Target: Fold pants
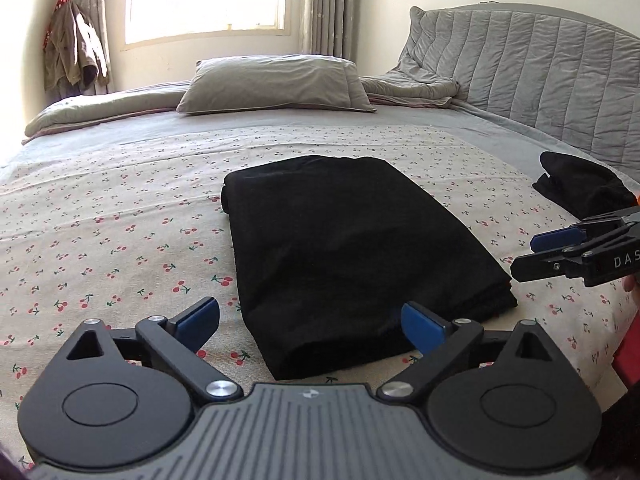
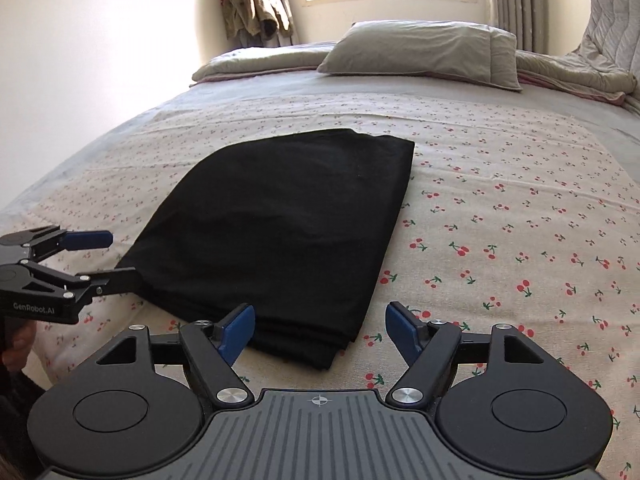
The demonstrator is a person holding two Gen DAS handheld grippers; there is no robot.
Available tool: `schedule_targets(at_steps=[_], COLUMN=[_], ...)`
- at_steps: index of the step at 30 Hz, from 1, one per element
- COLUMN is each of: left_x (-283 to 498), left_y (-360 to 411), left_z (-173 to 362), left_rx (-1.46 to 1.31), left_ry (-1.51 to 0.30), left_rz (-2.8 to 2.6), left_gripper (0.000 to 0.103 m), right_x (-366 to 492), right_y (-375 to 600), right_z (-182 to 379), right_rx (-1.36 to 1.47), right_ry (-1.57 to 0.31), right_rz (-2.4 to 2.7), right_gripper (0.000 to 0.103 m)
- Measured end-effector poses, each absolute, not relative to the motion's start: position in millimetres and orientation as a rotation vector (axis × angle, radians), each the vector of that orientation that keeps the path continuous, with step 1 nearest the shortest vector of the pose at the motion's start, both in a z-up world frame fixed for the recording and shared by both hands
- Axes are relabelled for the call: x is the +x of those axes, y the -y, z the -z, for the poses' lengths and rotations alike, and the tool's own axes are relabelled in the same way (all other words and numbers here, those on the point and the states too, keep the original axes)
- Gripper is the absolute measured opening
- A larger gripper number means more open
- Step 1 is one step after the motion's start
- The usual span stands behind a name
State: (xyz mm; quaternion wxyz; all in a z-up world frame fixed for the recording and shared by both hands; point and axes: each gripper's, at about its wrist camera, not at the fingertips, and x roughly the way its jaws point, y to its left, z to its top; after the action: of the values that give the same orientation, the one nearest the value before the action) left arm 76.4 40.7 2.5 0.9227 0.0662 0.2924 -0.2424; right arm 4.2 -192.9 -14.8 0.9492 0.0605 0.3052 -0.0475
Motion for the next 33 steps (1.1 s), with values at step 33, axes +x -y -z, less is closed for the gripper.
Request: schedule_targets(at_steps=[33], left_x=[91], left_y=[-1], left_z=[3], left_rx=[0.132], left_ry=[-0.852], left_rz=[0.186], left_gripper=[0.103], right_x=[22], right_y=[180], right_z=[24], right_rx=[0.103], right_ry=[-0.708], right_rz=[0.276], right_gripper=[0.101])
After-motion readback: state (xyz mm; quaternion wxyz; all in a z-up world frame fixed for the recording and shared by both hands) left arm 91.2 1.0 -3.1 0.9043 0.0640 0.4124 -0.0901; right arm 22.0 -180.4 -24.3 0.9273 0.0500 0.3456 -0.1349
